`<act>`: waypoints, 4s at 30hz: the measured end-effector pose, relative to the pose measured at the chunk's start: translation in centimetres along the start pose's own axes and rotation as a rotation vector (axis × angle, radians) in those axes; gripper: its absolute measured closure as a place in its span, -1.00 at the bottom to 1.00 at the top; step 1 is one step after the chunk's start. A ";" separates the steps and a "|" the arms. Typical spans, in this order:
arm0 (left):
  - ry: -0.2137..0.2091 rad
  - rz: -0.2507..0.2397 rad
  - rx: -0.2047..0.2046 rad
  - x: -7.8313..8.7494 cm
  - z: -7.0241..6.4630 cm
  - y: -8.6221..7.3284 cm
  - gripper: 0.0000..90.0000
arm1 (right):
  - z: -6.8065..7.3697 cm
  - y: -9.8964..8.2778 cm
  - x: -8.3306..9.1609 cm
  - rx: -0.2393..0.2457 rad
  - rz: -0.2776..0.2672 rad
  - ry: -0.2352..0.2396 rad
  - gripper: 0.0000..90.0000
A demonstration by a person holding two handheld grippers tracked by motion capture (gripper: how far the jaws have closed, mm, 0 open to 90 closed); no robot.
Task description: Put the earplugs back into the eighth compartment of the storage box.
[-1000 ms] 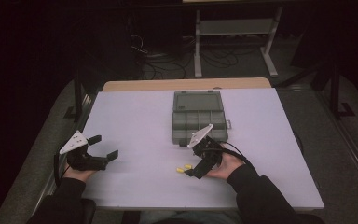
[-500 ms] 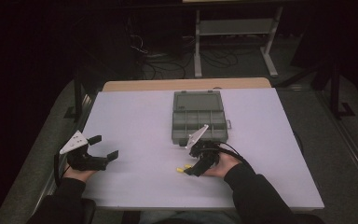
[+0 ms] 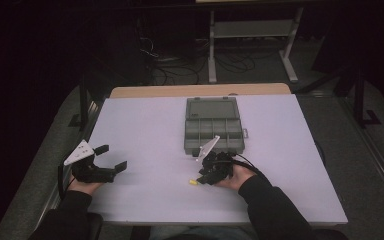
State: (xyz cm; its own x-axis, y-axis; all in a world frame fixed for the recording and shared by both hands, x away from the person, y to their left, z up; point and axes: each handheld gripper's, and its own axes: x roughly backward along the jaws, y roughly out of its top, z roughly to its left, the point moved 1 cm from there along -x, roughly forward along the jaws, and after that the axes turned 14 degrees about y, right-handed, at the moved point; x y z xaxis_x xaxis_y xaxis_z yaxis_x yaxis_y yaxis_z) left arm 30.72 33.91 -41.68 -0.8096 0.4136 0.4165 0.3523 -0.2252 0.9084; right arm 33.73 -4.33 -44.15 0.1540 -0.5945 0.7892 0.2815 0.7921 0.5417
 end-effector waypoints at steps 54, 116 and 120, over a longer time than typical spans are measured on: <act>-0.004 0.001 0.002 0.0 -0.1 0.0 -1.00 | -0.7 2.7 8.4 0.028 -0.073 -0.066 0.76; -0.014 0.006 0.000 -0.1 0.0 0.0 -1.00 | -8.8 -3.1 11.9 -0.259 -0.140 -0.197 0.76; -0.021 0.008 -0.002 -0.2 -0.1 -0.1 -1.00 | -9.4 -3.3 11.2 -0.280 -0.115 -0.190 0.76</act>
State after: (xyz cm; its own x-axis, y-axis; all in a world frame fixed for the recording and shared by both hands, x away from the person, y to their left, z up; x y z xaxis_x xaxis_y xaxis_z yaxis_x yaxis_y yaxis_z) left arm 30.78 33.77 -41.81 -0.7967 0.4301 0.4247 0.3579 -0.2305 0.9049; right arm 43.39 -14.92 -39.81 -0.0651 -0.6201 0.7818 0.5394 0.6373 0.5504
